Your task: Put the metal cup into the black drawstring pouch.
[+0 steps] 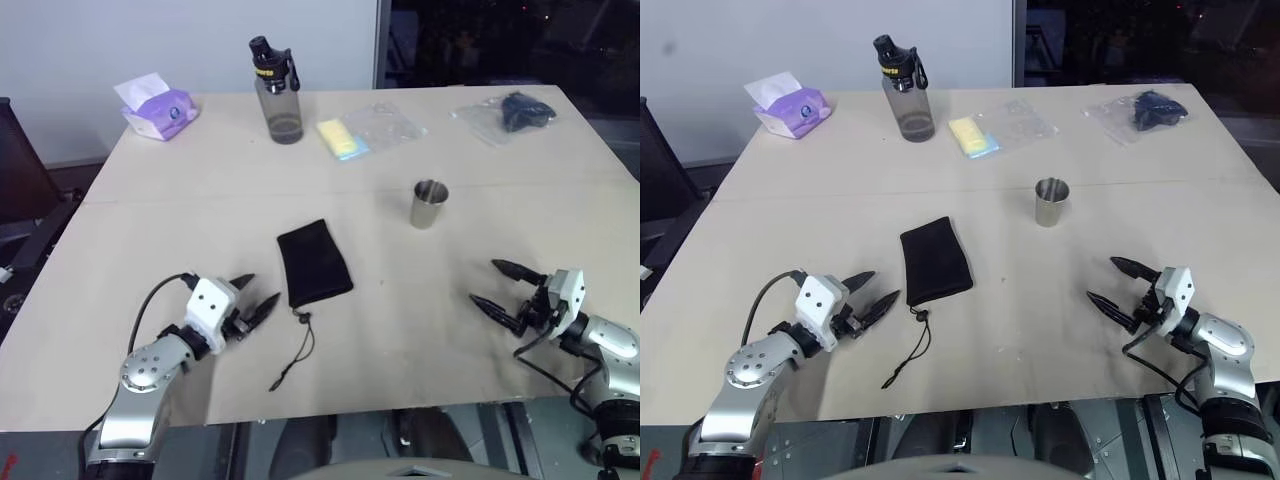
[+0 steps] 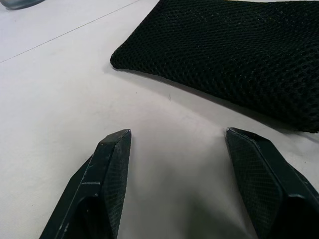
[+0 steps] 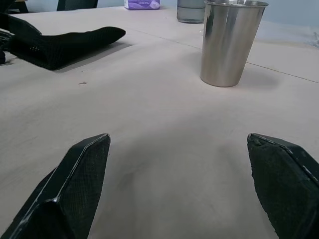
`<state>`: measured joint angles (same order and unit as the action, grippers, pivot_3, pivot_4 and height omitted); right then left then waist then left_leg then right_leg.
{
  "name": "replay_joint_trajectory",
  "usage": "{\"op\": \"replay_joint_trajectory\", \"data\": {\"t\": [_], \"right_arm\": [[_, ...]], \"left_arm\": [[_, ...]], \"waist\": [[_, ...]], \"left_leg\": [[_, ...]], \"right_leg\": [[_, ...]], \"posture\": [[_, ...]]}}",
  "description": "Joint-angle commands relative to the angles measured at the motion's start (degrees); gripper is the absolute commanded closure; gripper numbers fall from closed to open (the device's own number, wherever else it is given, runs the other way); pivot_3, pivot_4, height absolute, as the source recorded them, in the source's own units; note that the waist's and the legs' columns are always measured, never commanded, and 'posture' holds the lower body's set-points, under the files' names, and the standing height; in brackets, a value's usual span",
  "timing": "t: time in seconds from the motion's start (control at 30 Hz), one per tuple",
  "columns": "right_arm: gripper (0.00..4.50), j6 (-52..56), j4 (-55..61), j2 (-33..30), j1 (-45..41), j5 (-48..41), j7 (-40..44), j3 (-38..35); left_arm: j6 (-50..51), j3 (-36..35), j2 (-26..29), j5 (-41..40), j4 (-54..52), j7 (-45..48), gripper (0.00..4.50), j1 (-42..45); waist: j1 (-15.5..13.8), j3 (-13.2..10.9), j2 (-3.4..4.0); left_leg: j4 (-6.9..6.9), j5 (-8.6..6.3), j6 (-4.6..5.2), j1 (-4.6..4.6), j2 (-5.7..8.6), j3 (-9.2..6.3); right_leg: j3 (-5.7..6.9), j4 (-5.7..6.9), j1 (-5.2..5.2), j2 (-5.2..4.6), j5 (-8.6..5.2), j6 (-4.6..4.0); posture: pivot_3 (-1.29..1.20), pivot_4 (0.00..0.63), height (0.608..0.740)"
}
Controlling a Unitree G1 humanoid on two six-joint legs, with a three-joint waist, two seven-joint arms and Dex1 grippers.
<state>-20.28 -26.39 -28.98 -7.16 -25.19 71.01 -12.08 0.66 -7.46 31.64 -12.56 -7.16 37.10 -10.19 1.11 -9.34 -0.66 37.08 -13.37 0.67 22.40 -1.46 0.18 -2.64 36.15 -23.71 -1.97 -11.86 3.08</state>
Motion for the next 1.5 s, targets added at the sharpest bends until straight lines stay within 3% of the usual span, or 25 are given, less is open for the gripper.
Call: {"op": "replay_joint_trajectory", "data": {"t": [0.03,0.83,1.07,1.27,1.4,1.5], "right_arm": [[0.04,-1.3,-0.8,-1.2,-1.1,-0.7,1.3,-1.0],[0.04,-2.3,-0.7,-1.9,-0.8,-1.0,2.6,-1.2],[0.04,1.9,13.3,0.9,6.9,-3.8,1.8,1.5],[0.04,6.4,26.3,4.0,15.2,-3.6,-2.7,6.1],[0.04,6.4,28.6,4.3,17.2,-2.6,-3.7,7.9],[0.04,6.0,28.5,3.9,17.6,-2.4,-4.0,7.9]], "left_arm": [[1.0,0.3,0.5,1.0,2.0,0.6,1.41,-1.7],[1.3,2.3,0.7,0.6,-4.6,1.9,1.41,-3.8],[0.0,6.5,0.1,-1.4,-12.7,5.4,1.41,-7.2],[-3.1,8.4,0.0,4.8,-15.8,2.3,1.41,-5.1],[-6.6,10.1,1.0,12.3,-11.4,0.3,1.41,1.0],[-5.2,12.8,-0.5,13.5,-10.9,0.0,1.41,3.5]], "waist": [[0.0,0.0,0.00],[-0.2,0.0,0.00],[-0.3,0.0,0.00],[-0.6,0.0,-0.02],[-0.5,0.0,-0.01],[-0.4,0.0,-0.02]], "left_leg": [[0.00,0.00,0.00,0.00,0.00,0.00],[0.00,-0.01,0.01,0.08,0.01,0.04],[0.00,-0.05,0.07,0.20,-0.12,0.03],[0.01,-0.05,0.06,0.27,-0.19,-0.11],[0.08,-0.05,0.06,0.29,-0.16,-0.09],[0.08,-0.05,0.06,0.32,-0.11,-0.06]], "right_leg": [[0.00,0.00,0.00,0.00,0.00,0.00],[-0.01,-0.14,0.00,-0.02,0.01,0.00],[-0.01,-0.24,-0.03,-0.07,0.01,0.00],[0.09,-0.23,-0.09,-0.07,0.00,0.00],[0.09,-0.23,-0.08,-0.07,0.01,-0.01],[0.08,-0.26,-0.09,-0.08,0.00,0.00]], "posture": [[0.00,0.150,0.740],[0.00,0.150,0.740],[0.00,0.150,0.740],[0.00,0.150,0.740],[0.00,0.150,0.740],[0.00,0.150,0.740]]}}
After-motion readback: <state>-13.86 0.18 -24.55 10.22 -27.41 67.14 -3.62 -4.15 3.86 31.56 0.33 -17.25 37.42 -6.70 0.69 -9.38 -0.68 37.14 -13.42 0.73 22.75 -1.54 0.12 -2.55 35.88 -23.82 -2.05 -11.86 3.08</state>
